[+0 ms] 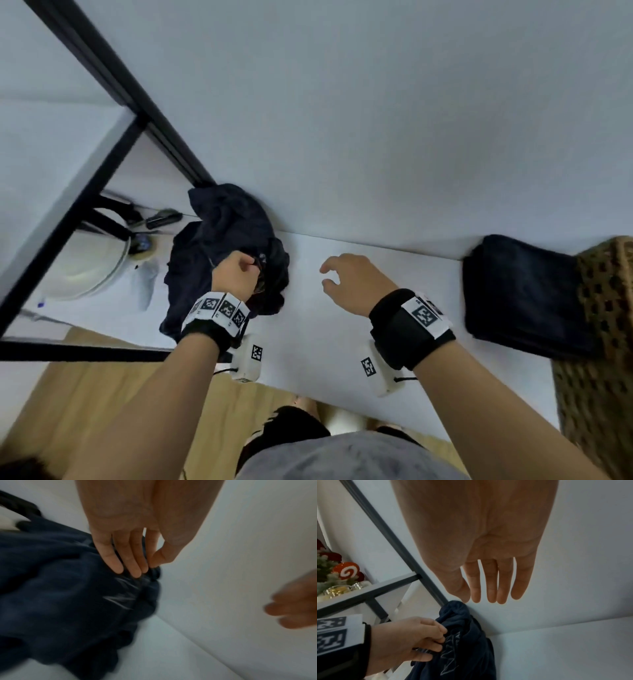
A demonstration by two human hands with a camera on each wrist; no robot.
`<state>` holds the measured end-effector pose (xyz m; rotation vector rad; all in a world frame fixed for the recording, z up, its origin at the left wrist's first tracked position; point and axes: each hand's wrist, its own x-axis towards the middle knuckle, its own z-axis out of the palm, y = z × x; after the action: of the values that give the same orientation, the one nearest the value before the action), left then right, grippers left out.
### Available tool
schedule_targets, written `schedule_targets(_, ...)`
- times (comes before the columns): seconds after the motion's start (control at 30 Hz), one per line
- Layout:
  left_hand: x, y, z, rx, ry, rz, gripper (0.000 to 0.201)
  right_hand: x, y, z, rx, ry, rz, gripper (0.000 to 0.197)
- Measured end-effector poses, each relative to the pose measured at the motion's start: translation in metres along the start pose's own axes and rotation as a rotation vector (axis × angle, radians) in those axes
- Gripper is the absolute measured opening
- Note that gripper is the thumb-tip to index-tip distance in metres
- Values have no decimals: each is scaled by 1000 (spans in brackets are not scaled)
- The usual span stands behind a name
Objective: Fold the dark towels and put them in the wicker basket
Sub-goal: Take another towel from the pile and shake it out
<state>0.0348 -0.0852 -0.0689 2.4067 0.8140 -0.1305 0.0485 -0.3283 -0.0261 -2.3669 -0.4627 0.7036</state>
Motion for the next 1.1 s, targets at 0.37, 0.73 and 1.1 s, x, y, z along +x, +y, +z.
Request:
schedule_targets(0.37, 57, -59, -29, -162, 190, 93, 43, 35, -56, 57, 156, 98, 123, 25)
schedule_targets(0.73, 58, -33, -61, -180, 108, 302, 15, 15, -71, 71, 216, 274, 176, 19)
schedule_targets(1.1, -74, 96, -124, -802, -34, 623, 19, -56, -86, -11, 494, 678, 21, 23)
